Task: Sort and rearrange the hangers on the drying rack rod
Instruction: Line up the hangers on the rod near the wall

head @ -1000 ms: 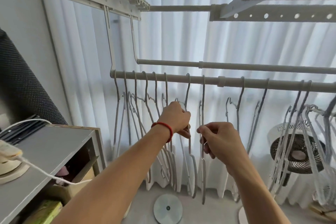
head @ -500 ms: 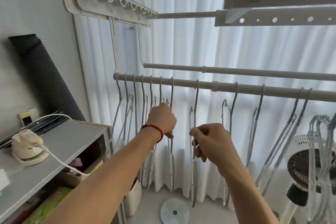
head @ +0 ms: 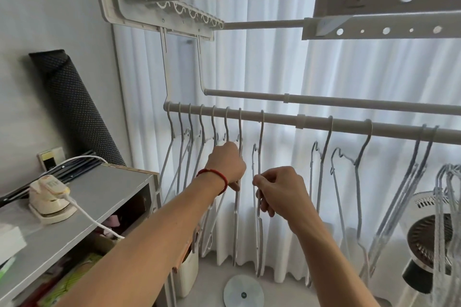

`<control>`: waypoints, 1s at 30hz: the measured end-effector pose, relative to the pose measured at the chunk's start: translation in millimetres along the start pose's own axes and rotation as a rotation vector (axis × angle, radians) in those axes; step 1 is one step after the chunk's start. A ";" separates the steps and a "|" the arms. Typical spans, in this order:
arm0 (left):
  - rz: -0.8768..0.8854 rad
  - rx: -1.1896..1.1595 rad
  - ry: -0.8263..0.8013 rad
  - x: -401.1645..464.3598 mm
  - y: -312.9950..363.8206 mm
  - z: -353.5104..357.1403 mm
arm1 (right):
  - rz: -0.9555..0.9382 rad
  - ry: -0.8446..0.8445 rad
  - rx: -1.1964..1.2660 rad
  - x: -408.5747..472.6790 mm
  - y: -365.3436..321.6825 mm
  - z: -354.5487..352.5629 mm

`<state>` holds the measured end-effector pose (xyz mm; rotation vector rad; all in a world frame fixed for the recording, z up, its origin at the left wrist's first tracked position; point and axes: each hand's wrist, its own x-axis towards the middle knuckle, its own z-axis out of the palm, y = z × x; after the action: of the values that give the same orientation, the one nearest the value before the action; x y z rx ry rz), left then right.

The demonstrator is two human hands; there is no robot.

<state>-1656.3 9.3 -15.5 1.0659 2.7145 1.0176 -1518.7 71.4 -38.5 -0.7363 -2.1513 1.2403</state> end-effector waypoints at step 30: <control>0.077 0.068 -0.013 10.1 -7.1 -0.7 | -0.004 -0.007 -0.053 8.5 -5.0 23.2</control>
<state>-1668.3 11.3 -17.4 1.1931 2.7356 0.9302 -1541.5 61.5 -42.5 -0.7501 -2.1981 1.1897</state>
